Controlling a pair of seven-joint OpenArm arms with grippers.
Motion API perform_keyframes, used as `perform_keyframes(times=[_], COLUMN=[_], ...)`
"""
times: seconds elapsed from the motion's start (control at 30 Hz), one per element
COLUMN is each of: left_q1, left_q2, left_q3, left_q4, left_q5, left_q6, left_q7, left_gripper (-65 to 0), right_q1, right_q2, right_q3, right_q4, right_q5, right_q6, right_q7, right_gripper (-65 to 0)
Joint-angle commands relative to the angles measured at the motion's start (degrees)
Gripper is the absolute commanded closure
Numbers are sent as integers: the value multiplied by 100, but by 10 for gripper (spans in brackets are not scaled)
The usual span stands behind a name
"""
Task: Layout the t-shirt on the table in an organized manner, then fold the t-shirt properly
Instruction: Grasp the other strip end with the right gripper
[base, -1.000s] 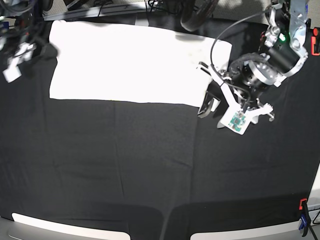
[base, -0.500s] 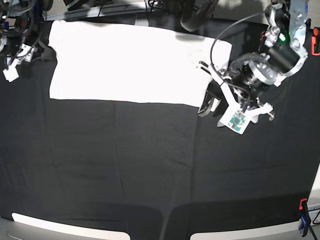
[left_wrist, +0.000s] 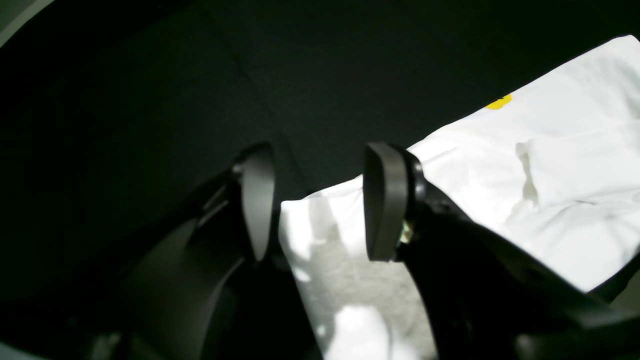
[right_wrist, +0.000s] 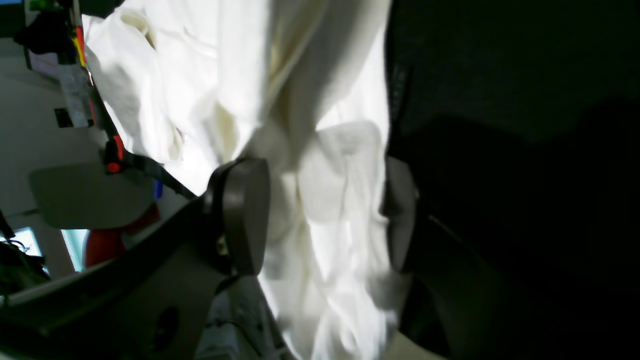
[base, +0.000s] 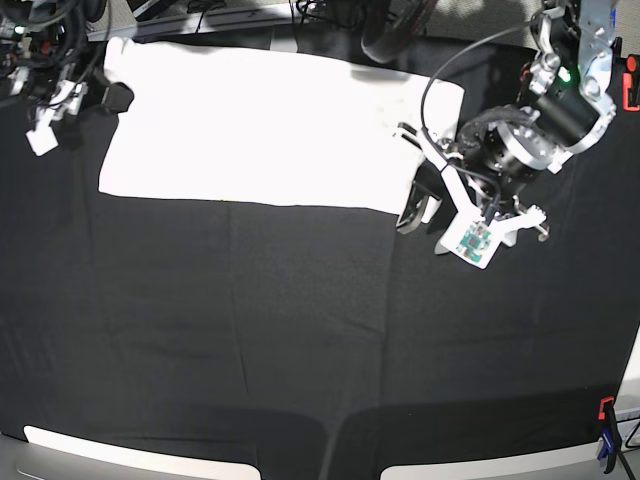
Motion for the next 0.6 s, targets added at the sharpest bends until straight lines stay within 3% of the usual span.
perform_keyframes(times=[0.0, 0.13, 0.27, 0.57], left_q1=[-48, -48, -48, -46], left_q2=[-17, -17, -20, -17], left_q3=[-22, -22, -22, -22], left_q4=[101, 101, 101, 101], left_q5=[-9, -11, -11, -9], left_q6=[9, 9, 9, 9], left_q7=[-136, -136, -133, -133], left_gripper=[-269, -269, -269, -269], right_q1=[63, 258, 435, 459], right_q2=[66, -243, -450, -439], right_q3=[33, -26, -243, -859], right_q4=[61, 61, 61, 63], right_q5=[74, -358, -293, -258], right_q6=[12, 12, 12, 12], right_q7=[18, 18, 18, 18], right_gripper=[-342, -342, -342, -342])
